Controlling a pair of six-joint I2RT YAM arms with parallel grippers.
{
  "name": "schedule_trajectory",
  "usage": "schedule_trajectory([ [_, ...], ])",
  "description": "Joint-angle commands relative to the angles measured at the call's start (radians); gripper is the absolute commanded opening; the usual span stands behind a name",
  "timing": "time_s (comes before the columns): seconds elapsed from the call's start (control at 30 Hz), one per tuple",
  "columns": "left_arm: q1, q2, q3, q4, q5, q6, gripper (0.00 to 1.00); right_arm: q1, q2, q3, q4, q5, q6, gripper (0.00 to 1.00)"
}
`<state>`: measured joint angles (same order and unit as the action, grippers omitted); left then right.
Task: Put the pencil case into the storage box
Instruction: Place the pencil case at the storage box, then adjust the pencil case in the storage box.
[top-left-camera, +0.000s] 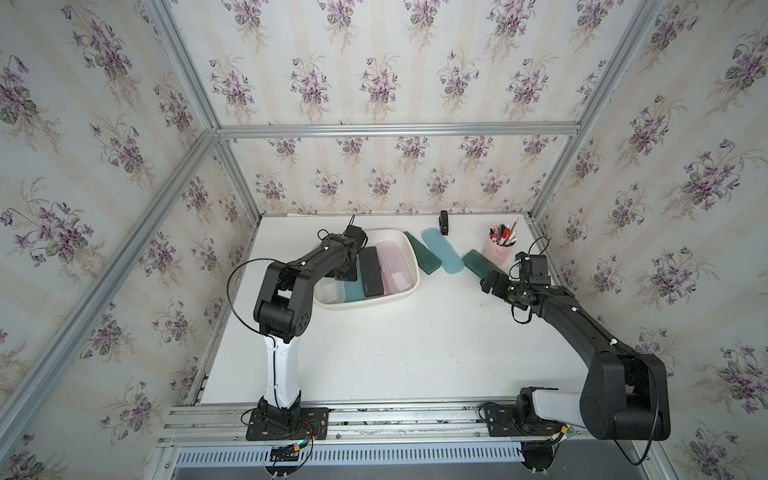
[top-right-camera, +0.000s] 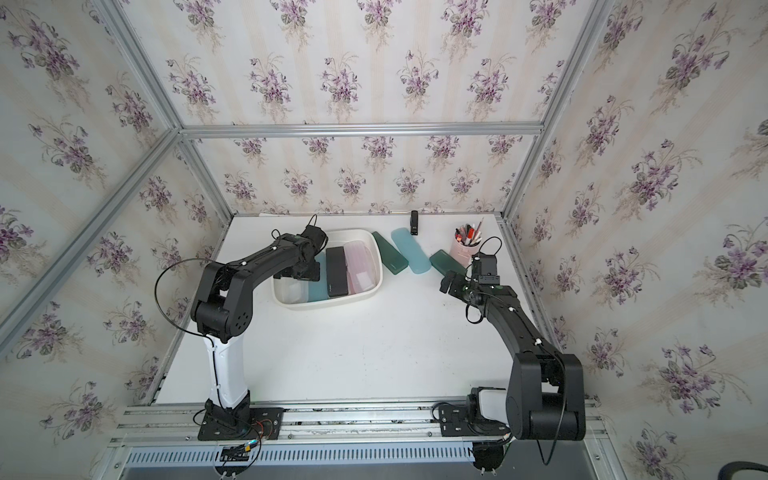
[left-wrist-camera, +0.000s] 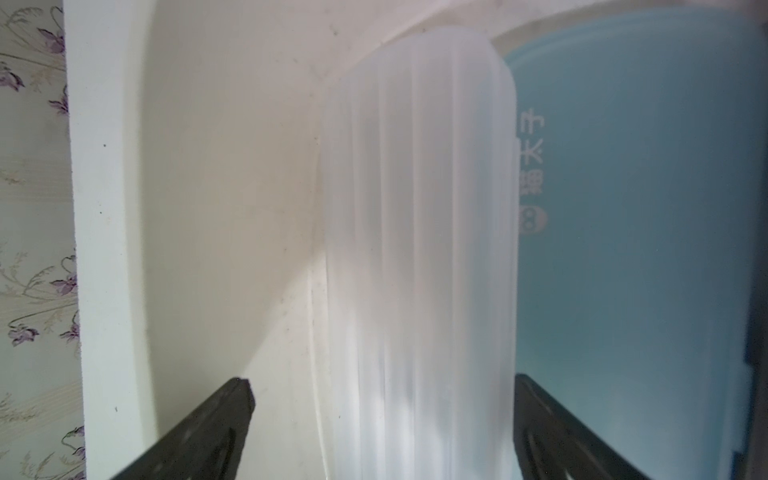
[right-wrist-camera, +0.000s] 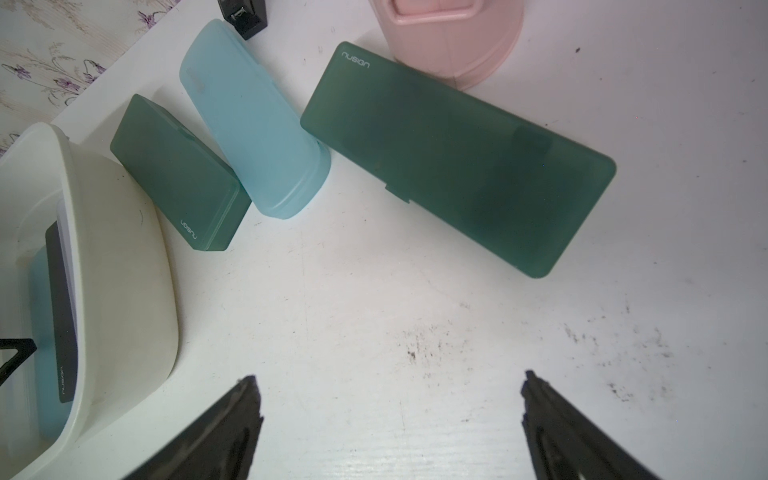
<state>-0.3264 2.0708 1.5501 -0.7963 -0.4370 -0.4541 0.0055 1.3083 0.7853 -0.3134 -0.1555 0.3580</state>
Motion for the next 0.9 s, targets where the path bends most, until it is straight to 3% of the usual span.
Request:
schedule_trajectory([
  [0.0,0.003,0.0,-0.025,-0.035,-0.032,0.0,0.99,-0.001,-0.007,0.011,-0.013,0.014,-0.016,1.0],
  [0.3,0.0,-0.18,-0.063,-0.047,0.048,0.005,0.99,0.031,0.002,0.085,-0.035,-0.045,-0.041,1.0],
  [0.57,0.03,-0.396,-0.071,-0.099,0.141,-0.02,0.99,0.312,0.154,0.345,-0.08,0.056,-0.086,0.99],
  [0.87,0.245,-0.605,-0.333,0.003,0.296,-0.066,0.99,0.545,0.57,0.792,-0.061,-0.083,-0.12,0.69],
])
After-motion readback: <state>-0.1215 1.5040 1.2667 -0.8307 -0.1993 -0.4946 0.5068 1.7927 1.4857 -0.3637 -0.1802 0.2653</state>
